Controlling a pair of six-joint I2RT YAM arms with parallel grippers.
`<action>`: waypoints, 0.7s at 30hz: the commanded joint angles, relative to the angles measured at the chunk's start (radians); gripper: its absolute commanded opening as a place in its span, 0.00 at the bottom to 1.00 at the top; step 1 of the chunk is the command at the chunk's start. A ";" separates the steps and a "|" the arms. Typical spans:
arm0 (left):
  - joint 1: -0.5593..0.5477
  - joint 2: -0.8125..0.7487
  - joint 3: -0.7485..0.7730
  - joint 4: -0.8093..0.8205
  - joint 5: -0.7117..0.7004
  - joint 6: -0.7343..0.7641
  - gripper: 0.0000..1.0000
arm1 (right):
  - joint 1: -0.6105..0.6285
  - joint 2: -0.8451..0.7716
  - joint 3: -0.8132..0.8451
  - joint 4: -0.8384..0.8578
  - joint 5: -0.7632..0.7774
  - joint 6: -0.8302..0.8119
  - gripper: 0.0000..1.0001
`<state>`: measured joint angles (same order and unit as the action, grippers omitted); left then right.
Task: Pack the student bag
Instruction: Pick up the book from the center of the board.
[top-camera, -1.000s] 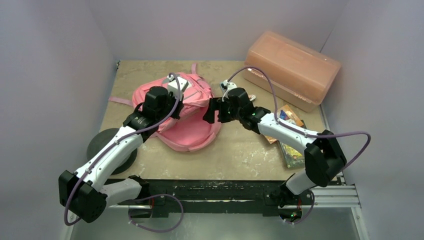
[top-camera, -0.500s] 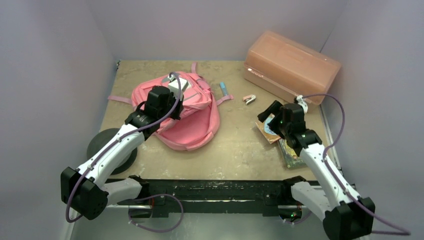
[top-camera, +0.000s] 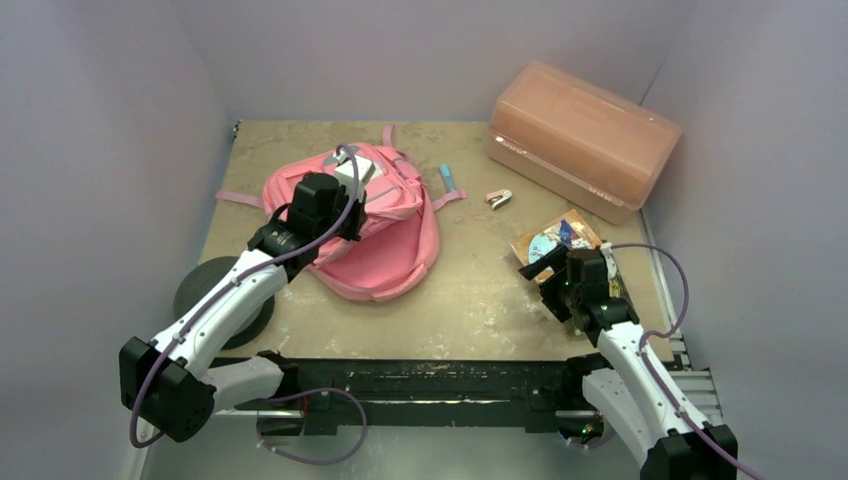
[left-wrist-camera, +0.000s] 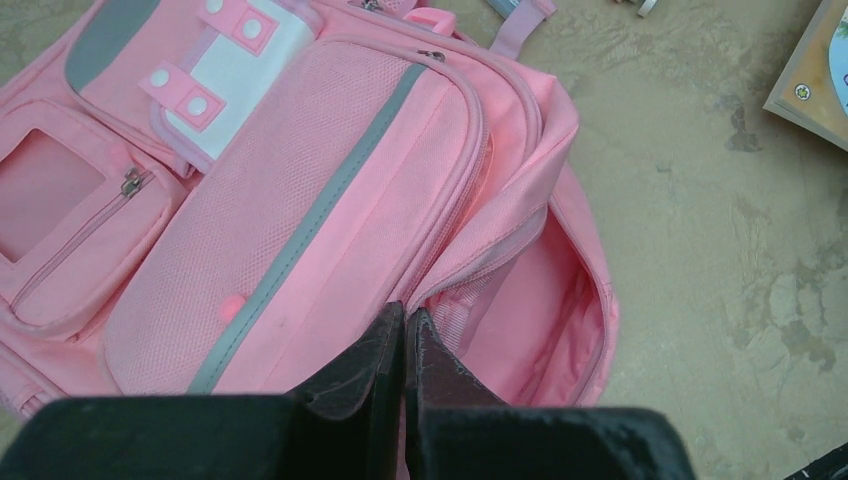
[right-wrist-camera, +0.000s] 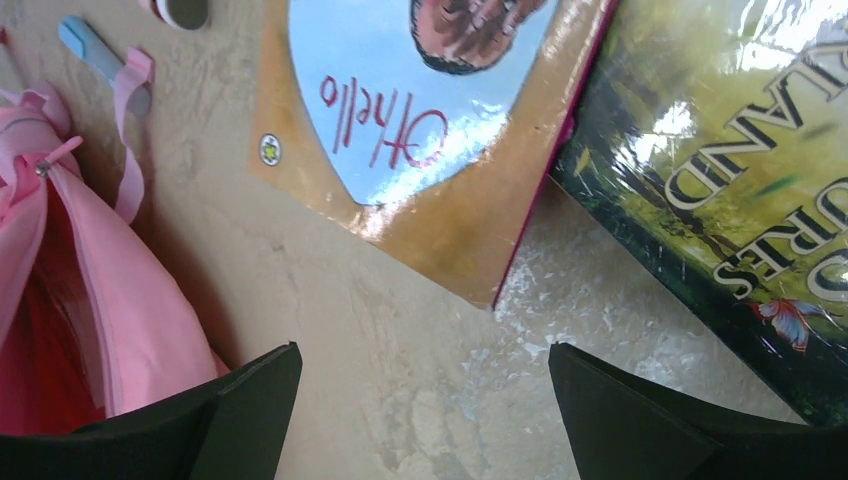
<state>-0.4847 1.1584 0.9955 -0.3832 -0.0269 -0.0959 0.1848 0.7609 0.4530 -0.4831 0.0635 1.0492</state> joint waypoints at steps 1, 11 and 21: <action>0.011 -0.045 0.038 0.047 -0.006 -0.017 0.00 | -0.026 -0.078 -0.130 0.258 -0.073 0.050 0.99; 0.011 -0.054 0.037 0.045 -0.001 -0.014 0.00 | -0.111 -0.066 -0.315 0.577 -0.129 0.184 0.93; 0.011 -0.037 0.040 0.044 0.018 -0.029 0.00 | -0.221 0.059 -0.346 0.711 -0.167 0.122 0.55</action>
<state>-0.4847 1.1381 0.9955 -0.3832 -0.0059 -0.0986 0.0013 0.7815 0.1150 0.1322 -0.0761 1.1954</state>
